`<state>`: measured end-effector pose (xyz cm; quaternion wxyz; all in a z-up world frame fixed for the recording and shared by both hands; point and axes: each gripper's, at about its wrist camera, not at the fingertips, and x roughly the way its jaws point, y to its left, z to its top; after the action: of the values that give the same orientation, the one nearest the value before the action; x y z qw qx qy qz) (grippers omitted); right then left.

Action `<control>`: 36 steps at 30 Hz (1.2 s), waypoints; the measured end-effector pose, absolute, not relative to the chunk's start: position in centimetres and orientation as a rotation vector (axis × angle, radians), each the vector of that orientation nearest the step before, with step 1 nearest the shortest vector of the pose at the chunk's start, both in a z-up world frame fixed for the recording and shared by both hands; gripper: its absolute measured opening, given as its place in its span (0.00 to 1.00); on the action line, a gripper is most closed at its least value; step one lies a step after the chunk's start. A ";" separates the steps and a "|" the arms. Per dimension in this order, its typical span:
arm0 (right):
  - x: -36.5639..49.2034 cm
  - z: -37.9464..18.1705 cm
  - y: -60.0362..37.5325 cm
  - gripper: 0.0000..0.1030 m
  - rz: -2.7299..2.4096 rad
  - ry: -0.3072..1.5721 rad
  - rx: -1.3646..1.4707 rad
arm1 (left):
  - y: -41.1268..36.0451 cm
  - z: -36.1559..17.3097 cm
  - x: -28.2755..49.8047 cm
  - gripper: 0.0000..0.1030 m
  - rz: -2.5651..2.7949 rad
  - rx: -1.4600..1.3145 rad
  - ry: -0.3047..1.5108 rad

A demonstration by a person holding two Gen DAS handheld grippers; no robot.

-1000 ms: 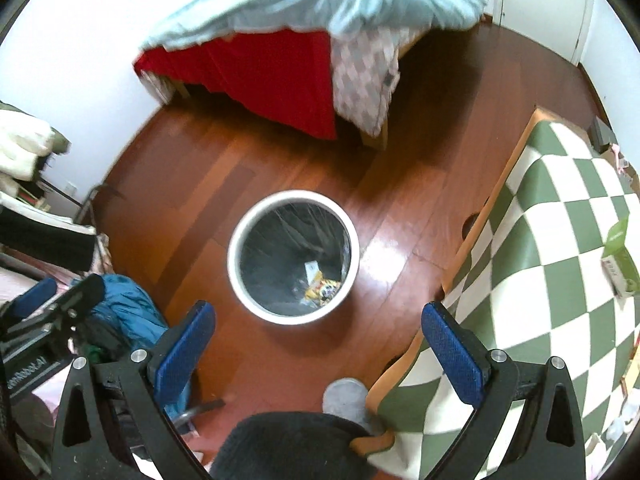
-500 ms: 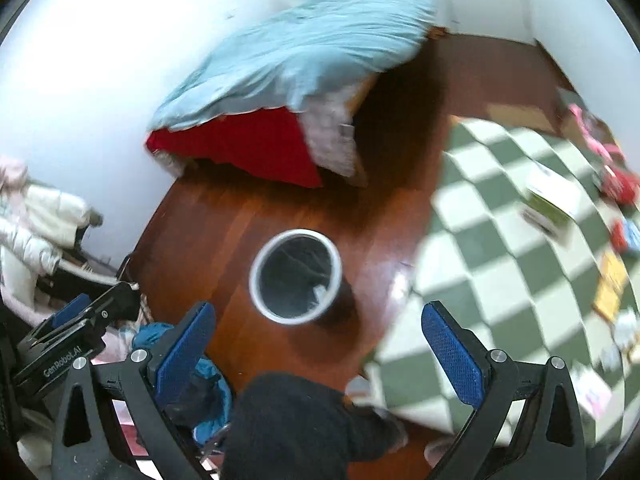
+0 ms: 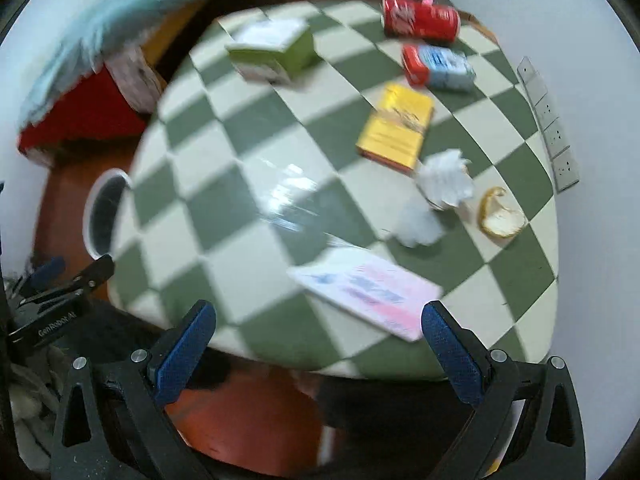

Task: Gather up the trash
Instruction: 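Grasp the pink-white tube box with the right tool while the left tool grasps the plastic cup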

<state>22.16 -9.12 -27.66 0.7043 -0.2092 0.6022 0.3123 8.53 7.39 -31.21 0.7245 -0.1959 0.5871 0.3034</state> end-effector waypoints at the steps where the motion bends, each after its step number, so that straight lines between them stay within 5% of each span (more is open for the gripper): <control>1: 22.5 -28.4 -9.1 1.00 0.714 1.337 -0.499 | 6.8 -31.9 9.1 1.00 0.669 -0.418 1.309; 8: 23.5 -34.2 -7.0 0.98 0.731 1.297 -0.825 | 5.4 -33.5 10.4 1.00 0.669 -0.340 1.364; 10: 23.9 -35.5 -7.0 0.81 0.742 1.321 -0.843 | 5.4 -33.7 10.4 1.00 0.671 -0.335 1.368; 16: 25.0 -35.7 -8.2 0.62 0.768 1.345 -0.724 | 5.2 -33.6 10.6 1.00 0.684 -0.319 1.377; 26: 27.5 -31.2 -18.6 0.60 0.663 1.433 -0.128 | 1.3 -31.4 14.9 1.00 0.568 -0.283 1.333; 36: 33.9 -32.8 -29.2 0.60 0.290 1.368 0.033 | -6.7 -31.0 23.7 0.99 0.304 -0.287 1.284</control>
<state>33.93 -29.18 -32.79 0.7651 0.0153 0.6297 0.1335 23.71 -6.68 -31.02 0.7807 -0.1327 0.5943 0.1406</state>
